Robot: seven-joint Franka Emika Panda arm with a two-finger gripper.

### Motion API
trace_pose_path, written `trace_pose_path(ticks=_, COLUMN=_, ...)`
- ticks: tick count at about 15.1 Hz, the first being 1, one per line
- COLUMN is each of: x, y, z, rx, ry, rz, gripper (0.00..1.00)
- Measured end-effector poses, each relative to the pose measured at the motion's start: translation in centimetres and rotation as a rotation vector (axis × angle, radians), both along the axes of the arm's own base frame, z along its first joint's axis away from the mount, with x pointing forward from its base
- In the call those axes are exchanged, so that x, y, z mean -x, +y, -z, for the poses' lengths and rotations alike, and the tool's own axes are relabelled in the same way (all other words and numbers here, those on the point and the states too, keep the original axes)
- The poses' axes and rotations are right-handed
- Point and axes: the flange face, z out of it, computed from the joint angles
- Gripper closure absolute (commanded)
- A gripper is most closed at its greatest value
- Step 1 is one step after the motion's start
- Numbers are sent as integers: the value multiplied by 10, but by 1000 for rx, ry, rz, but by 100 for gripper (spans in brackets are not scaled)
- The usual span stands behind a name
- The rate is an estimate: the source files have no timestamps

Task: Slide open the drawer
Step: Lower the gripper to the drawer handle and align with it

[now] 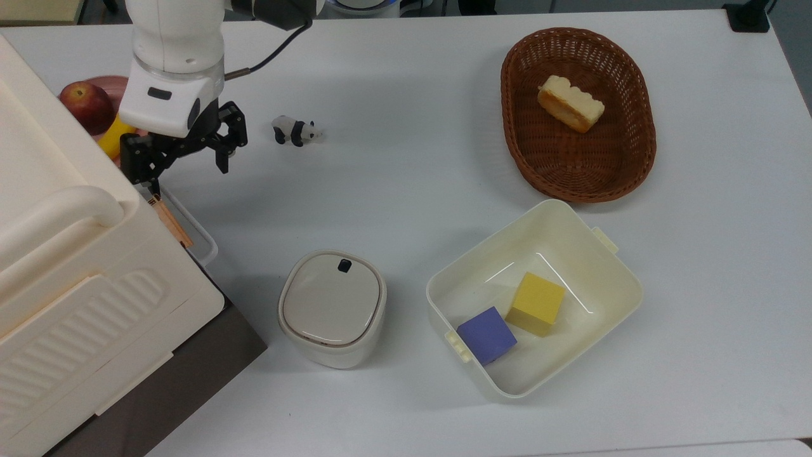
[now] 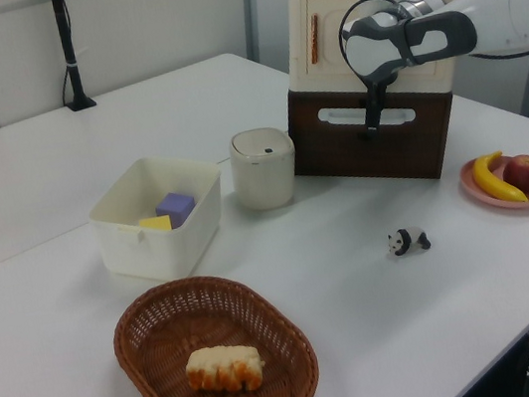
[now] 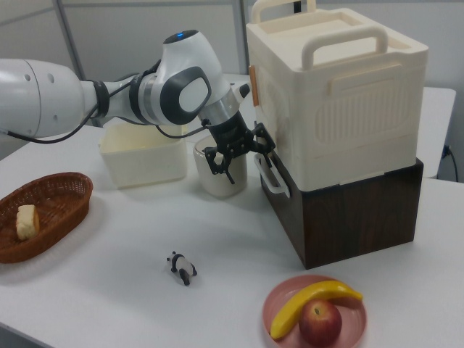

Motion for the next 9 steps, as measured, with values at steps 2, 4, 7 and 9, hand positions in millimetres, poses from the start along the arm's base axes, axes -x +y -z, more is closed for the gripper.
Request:
trace_pose_path(ticks=2, x=-1, y=0, z=6, rx=21, ry=14, rz=-10, gripper=0)
trace_pose_path(ticks=4, x=-2, y=0, z=10, rx=27, ry=22, rz=-14, gripper=0)
trace_pose_path(ticks=7, x=-4, y=2, z=15, rx=27, ry=20, rz=-19, gripper=0)
trace_pose_path(ticks=9, x=-7, y=3, z=20, rx=29, ry=12, rz=-25, gripper=0)
